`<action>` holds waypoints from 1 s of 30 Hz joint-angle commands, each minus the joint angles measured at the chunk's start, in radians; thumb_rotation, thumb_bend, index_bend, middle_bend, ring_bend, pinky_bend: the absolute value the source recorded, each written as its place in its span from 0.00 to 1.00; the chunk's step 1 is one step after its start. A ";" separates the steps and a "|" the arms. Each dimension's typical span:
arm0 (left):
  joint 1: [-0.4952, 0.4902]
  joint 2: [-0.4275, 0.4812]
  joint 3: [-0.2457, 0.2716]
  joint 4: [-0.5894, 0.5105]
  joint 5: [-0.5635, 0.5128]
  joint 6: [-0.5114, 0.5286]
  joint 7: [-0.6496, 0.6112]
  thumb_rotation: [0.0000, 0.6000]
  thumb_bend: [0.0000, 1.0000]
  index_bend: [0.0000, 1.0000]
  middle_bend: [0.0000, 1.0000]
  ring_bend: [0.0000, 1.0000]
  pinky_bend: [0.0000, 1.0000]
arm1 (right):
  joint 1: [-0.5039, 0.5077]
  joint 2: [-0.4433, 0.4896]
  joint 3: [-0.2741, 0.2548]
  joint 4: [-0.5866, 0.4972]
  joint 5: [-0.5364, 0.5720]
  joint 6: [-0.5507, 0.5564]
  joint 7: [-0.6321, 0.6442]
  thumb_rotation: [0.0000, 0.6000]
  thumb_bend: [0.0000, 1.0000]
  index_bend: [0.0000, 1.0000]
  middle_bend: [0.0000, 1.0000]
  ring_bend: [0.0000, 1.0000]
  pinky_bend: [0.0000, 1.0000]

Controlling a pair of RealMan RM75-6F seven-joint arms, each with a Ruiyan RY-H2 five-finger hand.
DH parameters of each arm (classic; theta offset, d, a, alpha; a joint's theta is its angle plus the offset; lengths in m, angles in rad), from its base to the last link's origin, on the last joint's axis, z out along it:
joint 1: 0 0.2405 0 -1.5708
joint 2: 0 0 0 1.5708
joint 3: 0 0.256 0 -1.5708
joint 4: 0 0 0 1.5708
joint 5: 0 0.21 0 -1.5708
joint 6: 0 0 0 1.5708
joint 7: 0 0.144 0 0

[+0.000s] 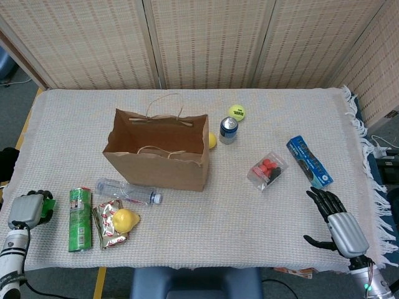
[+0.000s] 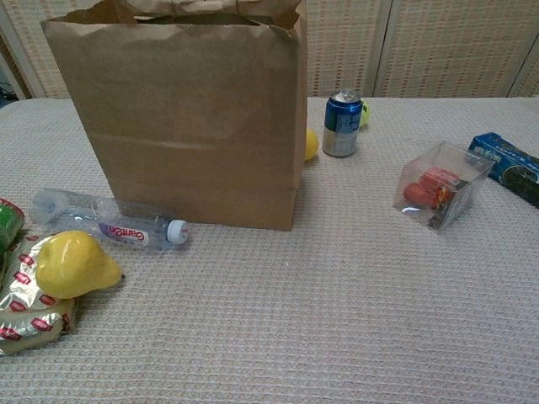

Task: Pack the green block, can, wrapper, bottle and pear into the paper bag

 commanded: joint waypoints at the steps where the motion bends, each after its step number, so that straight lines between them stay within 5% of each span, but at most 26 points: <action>1: 0.010 0.033 -0.075 -0.053 -0.004 0.100 -0.043 1.00 0.59 0.71 0.64 0.61 0.75 | 0.000 0.000 0.001 0.000 0.001 0.001 0.001 1.00 0.04 0.00 0.00 0.00 0.06; 7: 0.017 0.060 -0.288 -0.153 -0.019 0.296 -0.249 1.00 0.60 0.71 0.64 0.61 0.73 | 0.000 0.001 0.002 -0.002 0.001 0.001 0.003 1.00 0.04 0.00 0.00 0.00 0.06; 15: -0.063 0.177 -0.529 -0.450 -0.185 0.242 -0.327 1.00 0.60 0.71 0.64 0.61 0.73 | 0.001 0.004 0.001 -0.005 0.001 -0.001 0.005 1.00 0.04 0.00 0.00 0.00 0.06; 21: -0.205 0.187 -0.593 -0.543 -0.287 0.172 -0.218 1.00 0.60 0.71 0.64 0.61 0.73 | 0.003 0.012 -0.002 -0.015 0.005 -0.010 0.016 1.00 0.04 0.00 0.00 0.00 0.06; 30: -0.423 0.065 -0.589 -0.564 -0.424 0.144 -0.091 1.00 0.60 0.71 0.64 0.61 0.73 | 0.008 0.029 -0.005 -0.032 0.013 -0.027 0.034 1.00 0.04 0.00 0.00 0.00 0.06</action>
